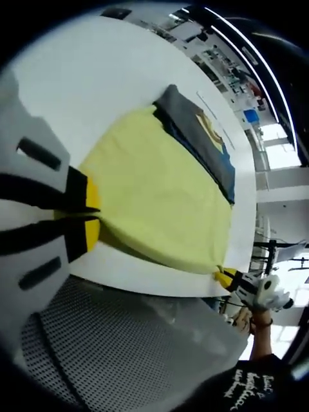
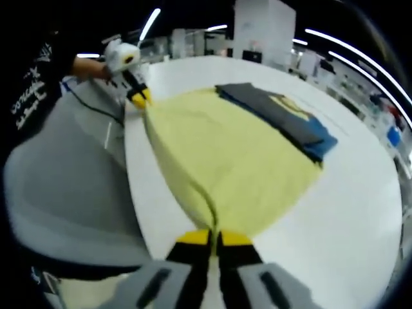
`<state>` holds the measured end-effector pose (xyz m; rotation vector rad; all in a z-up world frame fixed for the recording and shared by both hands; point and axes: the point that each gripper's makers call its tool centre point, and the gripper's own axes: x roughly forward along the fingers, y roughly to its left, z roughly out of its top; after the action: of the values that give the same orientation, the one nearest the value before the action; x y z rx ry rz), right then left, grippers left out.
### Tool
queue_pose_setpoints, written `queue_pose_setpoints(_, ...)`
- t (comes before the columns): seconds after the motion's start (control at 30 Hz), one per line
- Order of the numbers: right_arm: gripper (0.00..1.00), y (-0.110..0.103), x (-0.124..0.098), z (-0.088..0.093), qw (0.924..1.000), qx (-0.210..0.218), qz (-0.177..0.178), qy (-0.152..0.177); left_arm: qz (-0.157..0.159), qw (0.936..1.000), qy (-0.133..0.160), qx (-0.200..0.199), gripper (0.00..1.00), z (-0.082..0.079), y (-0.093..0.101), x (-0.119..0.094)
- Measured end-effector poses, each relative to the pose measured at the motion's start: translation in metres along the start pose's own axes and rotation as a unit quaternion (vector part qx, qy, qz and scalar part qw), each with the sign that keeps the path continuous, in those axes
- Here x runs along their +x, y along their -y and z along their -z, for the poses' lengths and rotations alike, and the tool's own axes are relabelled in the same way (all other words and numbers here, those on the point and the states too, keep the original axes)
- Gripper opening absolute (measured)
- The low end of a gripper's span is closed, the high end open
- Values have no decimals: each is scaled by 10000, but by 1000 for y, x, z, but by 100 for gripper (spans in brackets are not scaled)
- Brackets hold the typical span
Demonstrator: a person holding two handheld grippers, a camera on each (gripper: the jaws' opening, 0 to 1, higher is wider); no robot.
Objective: Fold the garment on the visible template until the final outline fits inside the template.
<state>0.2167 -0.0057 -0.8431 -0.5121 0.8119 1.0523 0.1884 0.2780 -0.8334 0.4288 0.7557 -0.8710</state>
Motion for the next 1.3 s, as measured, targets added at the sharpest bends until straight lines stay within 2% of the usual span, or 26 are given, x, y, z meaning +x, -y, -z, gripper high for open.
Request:
queue_pose_setpoints(0.2,0,-6,-9,0,9999,118,-23,68,-19,9998,42,-192,0,-1,6,-7)
queue_pose_setpoints(0.4,0,-16,-16,0,9996,233,-71,118,-132,9998,26,-171,0,-3,9,-16)
queue_pose_setpoints(0.57,0,-25,-22,0,9993,303,-162,150,-216,9993,57,-306,0,-6,16,-23)
queue_pose_setpoints(1.3,0,-49,-38,7,9984,456,-315,97,-119,9986,5,-518,0,-5,43,-39)
